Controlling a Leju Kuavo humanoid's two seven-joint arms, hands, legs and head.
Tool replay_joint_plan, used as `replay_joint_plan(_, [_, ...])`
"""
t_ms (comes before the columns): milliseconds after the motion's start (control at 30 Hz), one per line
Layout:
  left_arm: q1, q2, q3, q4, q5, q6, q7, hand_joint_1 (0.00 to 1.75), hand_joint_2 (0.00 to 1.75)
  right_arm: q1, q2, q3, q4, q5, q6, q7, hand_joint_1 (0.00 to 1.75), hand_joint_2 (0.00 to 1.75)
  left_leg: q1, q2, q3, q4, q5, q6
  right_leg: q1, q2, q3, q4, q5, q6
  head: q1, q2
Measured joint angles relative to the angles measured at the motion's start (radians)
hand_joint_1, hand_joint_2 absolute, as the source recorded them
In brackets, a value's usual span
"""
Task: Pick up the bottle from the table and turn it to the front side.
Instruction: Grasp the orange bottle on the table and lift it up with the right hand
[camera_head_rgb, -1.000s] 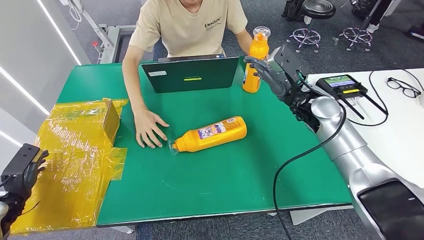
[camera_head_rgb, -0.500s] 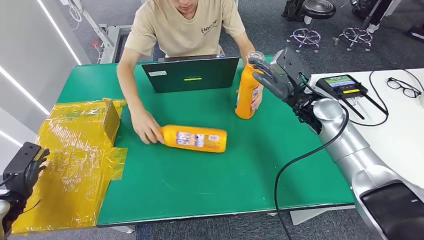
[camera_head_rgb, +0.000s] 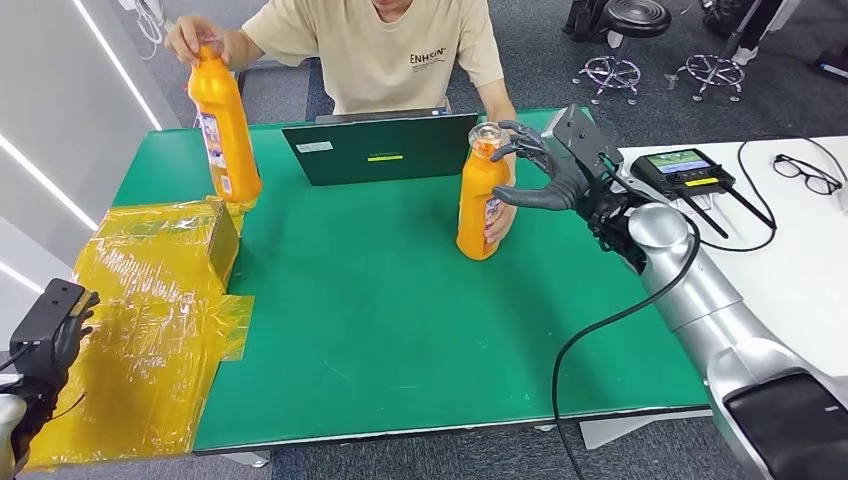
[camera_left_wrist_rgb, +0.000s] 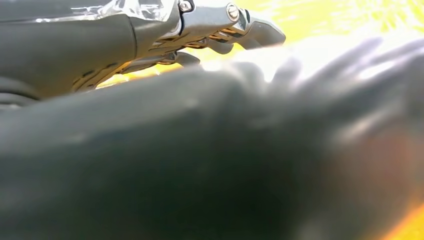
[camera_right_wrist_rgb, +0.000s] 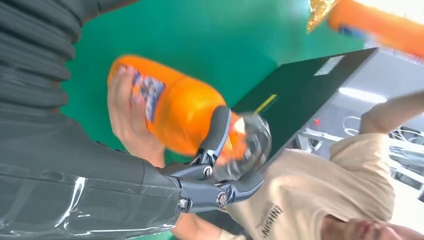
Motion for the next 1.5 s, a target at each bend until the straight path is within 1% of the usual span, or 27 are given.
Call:
replay_joint_plan(133, [0.022, 0.001, 0.003, -0.010, 0.002, 0.005, 0.000, 0.00, 0.00, 0.020, -0.028, -0.031, -0.071, -0.002, -0.011, 0.006, 0.00, 1.75, 0.000, 0.000, 0.000, 0.000, 0.000, 0.000, 0.000, 0.000, 0.000, 0.000, 0.000, 0.000, 0.000, 0.000])
replay_joint_plan(300, [0.051, 0.009, 0.022, -0.032, 0.003, 0.001, 0.000, 0.00, 0.00, 0.072, -0.071, -0.092, -0.180, 0.003, -0.033, 0.013, 0.00, 1.75, 0.000, -0.001, 0.000, 0.000, 0.000, 0.000, 0.000, -0.001, 0.001, 0.000, 0.000, 0.000, 0.000, 0.000])
replay_joint_plan(467, [0.056, 0.010, 0.035, -0.038, -0.007, -0.016, 0.002, 0.00, 0.00, 0.121, -0.097, -0.136, -0.245, 0.020, -0.030, 0.037, 0.00, 1.75, 0.000, 0.000, 0.001, 0.000, 0.000, 0.000, 0.000, -0.001, 0.001, 0.000, 0.000, 0.000, 0.000, 0.000])
replay_joint_plan(867, [0.037, 0.010, 0.035, -0.036, -0.023, -0.049, -0.002, 0.00, 0.00, 0.185, -0.096, -0.140, -0.243, 0.021, -0.014, 0.033, 0.00, 1.75, 0.000, 0.000, 0.000, 0.000, 0.000, 0.000, 0.000, -0.001, 0.001, 0.000, 0.000, 0.000, 0.000, 0.000])
replay_joint_plan(1233, [0.051, 0.033, 0.035, -0.033, 0.005, -0.053, -0.010, 0.00, 0.00, 0.203, -0.100, -0.139, -0.230, 0.005, -0.002, 0.023, 0.00, 1.75, 0.000, 0.000, 0.000, 0.000, 0.000, 0.000, 0.000, -0.001, 0.000, 0.000, 0.000, 0.000, 0.000, 0.000])
replay_joint_plan(1300, [0.054, 0.035, 0.035, -0.034, 0.008, -0.053, -0.012, 0.00, 0.00, 0.205, -0.101, -0.139, -0.223, -0.002, -0.002, 0.019, 0.10, 1.75, 0.000, -0.001, 0.000, 0.000, 0.000, 0.000, 0.000, -0.001, 0.000, 0.000, 0.000, 0.000, 0.000, 0.000])
replay_joint_plan(1367, [0.058, 0.037, 0.035, -0.034, 0.011, -0.051, -0.014, 0.00, 0.00, 0.209, -0.101, -0.139, -0.218, -0.006, -0.002, 0.011, 0.97, 1.75, 0.000, -0.001, 0.000, 0.000, 0.000, 0.000, 0.000, -0.001, 0.001, 0.000, 0.000, 0.000, 0.000, 0.000])
replay_joint_plan(1433, [0.063, 0.040, 0.035, -0.035, 0.013, -0.051, -0.017, 0.00, 0.00, 0.214, -0.100, -0.137, -0.214, -0.013, -0.002, 0.004, 1.75, 1.75, 0.000, -0.001, 0.000, 0.000, 0.000, 0.000, 0.000, -0.001, 0.001, 0.000, 0.000, 0.000, 0.000, 0.000])
replay_joint_plan(1500, [0.067, 0.043, 0.035, -0.036, 0.016, -0.050, -0.020, 0.00, 0.00, 0.217, -0.099, -0.135, -0.210, -0.019, -0.003, -0.001, 1.75, 1.75, 0.000, -0.001, 0.000, 0.000, 0.000, 0.000, 0.000, -0.001, 0.001, 0.000, 0.000, 0.000, 0.000, 0.000])
